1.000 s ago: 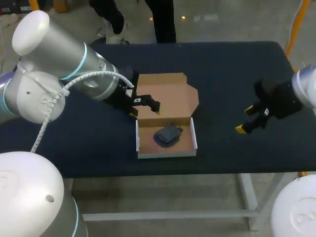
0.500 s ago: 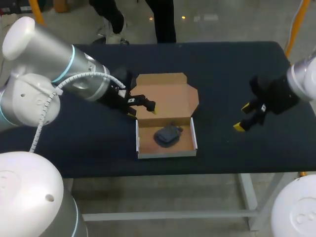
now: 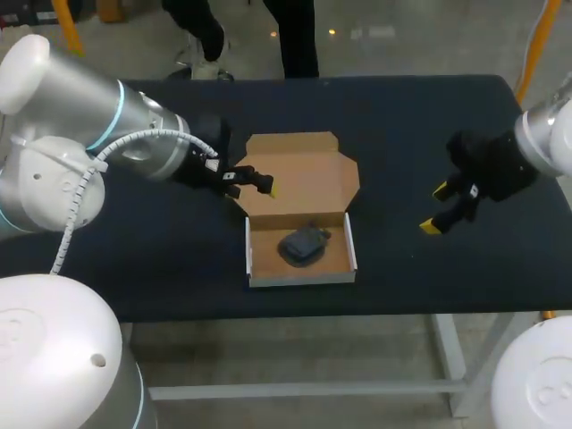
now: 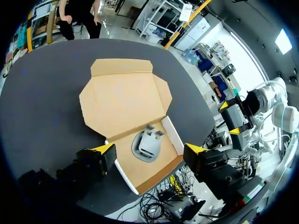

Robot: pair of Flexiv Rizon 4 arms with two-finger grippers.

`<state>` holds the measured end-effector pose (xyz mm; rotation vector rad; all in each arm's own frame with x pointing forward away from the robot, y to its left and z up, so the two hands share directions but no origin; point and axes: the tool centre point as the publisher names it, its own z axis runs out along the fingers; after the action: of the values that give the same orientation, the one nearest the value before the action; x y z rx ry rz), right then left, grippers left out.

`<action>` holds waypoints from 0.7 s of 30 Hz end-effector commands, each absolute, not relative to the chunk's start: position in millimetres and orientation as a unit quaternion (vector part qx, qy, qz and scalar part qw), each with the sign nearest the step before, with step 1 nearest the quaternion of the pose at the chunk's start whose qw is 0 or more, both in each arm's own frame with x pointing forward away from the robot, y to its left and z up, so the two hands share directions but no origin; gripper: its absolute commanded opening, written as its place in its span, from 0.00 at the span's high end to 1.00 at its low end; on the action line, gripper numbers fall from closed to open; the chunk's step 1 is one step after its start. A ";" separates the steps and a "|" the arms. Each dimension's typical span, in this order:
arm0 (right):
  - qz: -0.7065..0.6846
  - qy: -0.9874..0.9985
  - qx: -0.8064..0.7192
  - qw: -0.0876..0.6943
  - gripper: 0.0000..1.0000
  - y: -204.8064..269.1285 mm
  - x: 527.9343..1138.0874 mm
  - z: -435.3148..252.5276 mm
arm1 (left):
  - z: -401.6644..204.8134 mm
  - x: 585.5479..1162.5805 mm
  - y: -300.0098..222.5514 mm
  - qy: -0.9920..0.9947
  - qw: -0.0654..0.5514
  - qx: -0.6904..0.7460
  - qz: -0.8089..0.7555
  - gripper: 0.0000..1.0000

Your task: Assemble the packaging by folding the flat box into shape, placing the metal phone stand inside, and closing the box properly

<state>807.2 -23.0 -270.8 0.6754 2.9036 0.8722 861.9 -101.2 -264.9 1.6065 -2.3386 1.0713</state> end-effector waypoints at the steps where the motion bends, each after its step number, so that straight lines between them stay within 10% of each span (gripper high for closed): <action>1: 0.258 0.946 0.192 -0.039 0.00 -15.1 827.0 -259.6 | -275.7 871.2 -84.3 -0.770 0.071 0.505 0.383 0.00; 21: 0.231 0.957 0.171 -0.048 0.00 -2.9 836.7 -248.2 | -279.7 889.7 -68.5 -0.770 0.058 0.486 0.410 0.00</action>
<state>831.5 -7.8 -252.9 0.5534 3.0799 0.7721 887.4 -70.2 -277.6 1.4799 -2.3357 1.2372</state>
